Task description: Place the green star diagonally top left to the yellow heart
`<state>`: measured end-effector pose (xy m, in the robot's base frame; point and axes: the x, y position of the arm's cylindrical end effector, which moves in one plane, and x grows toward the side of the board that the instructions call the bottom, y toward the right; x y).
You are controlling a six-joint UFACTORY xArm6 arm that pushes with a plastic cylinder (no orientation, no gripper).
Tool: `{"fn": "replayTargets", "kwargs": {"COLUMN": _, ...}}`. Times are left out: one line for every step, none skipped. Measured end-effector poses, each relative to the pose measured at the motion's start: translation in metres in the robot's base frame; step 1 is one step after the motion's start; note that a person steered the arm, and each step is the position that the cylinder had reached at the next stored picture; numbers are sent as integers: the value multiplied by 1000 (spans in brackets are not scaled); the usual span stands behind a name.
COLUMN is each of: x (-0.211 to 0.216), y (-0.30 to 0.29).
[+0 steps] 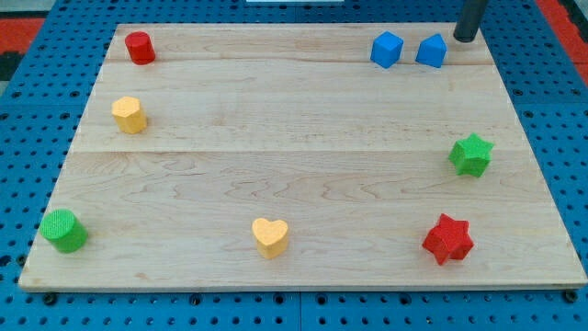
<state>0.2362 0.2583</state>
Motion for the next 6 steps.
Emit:
{"fn": "replayTargets", "kwargs": {"x": 7, "y": -33}}
{"fn": "replayTargets", "kwargs": {"x": 9, "y": -85}}
{"fn": "replayTargets", "kwargs": {"x": 9, "y": -57}}
{"fn": "replayTargets", "kwargs": {"x": 30, "y": 14}}
{"fn": "replayTargets", "kwargs": {"x": 81, "y": 16}}
{"fn": "replayTargets", "kwargs": {"x": 138, "y": -2}}
